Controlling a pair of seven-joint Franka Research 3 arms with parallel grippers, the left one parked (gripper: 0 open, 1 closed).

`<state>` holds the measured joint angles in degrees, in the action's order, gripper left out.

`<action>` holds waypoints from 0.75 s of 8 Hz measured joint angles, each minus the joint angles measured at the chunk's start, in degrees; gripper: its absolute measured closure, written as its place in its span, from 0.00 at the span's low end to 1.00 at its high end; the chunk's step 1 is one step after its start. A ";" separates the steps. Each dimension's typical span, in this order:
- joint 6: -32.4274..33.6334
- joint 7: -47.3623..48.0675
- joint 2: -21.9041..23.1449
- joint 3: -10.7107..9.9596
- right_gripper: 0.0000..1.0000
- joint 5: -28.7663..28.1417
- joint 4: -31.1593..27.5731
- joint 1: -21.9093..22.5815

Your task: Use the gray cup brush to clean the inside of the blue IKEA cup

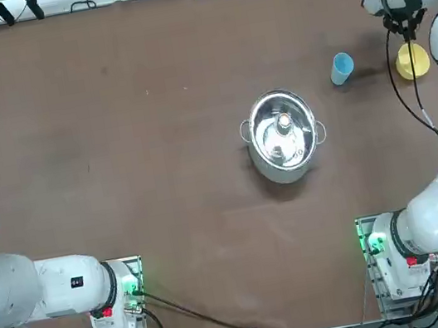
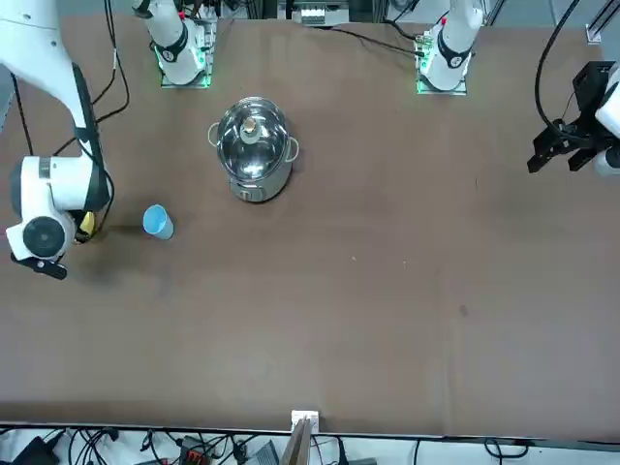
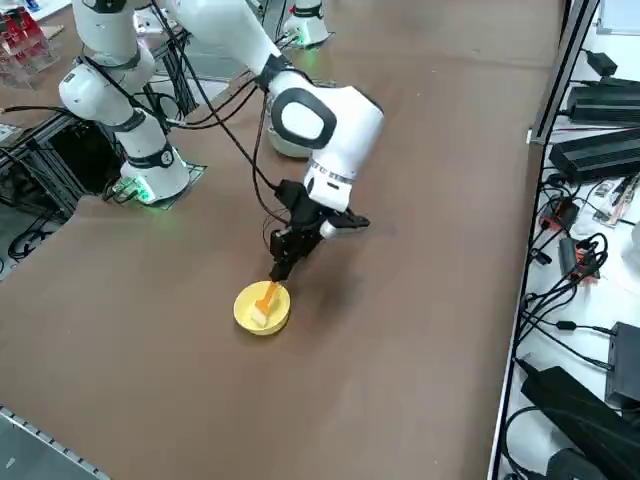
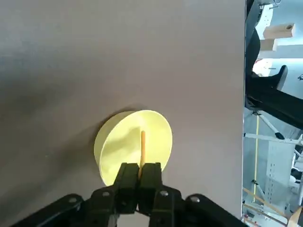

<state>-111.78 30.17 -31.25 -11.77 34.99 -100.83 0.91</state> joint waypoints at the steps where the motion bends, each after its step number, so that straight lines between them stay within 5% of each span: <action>1: 0.00 0.14 -0.04 0.00 0.96 0.02 0.01 0.01; 6: 0.88 3.17 -0.97 0.25 0.93 4.51 -0.18 0.50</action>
<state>-110.90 33.34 -32.22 -11.52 39.50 -101.01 1.41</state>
